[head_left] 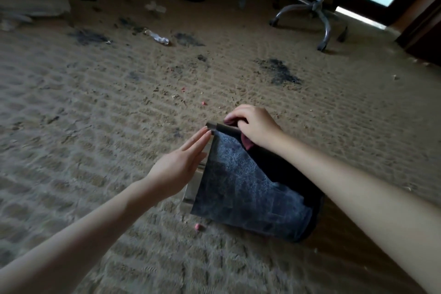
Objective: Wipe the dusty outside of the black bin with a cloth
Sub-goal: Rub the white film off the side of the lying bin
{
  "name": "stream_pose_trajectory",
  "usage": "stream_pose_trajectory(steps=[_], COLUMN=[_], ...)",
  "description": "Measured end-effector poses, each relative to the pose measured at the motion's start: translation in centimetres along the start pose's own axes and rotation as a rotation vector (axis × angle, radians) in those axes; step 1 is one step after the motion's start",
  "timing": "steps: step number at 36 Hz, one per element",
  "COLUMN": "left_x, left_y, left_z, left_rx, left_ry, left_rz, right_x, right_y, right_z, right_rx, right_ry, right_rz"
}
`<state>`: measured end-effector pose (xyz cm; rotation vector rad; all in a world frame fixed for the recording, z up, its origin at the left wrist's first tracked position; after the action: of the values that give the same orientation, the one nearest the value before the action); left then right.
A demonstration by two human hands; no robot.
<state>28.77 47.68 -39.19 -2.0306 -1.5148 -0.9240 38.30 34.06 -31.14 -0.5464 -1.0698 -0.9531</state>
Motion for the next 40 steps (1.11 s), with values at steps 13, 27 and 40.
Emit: stream_pose_trajectory(steps=[13,27,40], left_x=[0.2,0.1,0.4], left_y=[-0.4,-0.2,-0.3], left_z=[0.0,-0.3,-0.6], left_rx=[-0.026,-0.009,-0.012], left_ry=[-0.003,-0.154,-0.115], left_rz=[-0.013,-0.024,0.002], right_x=[-2.1,-3.0,0.0], right_y=[-1.8,-2.1,-3.9], right_z=[-0.5,3.2,-2.1], right_rx=[0.016,0.146,-0.082], right_ry=[-0.109,-0.014,-0.203], right_rz=[0.066,0.046,0.103])
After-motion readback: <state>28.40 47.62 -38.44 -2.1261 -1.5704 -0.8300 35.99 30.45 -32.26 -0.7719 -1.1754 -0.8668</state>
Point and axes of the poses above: each hand's wrist, its own y-axis towards the middle knuckle, its own x-axis out of the back of the hand, z = x × y, the point moved 7 cm from there along y, towards the middle knuckle, and after that the axes turned 2 degrees about -y, right-handed, at the moved point
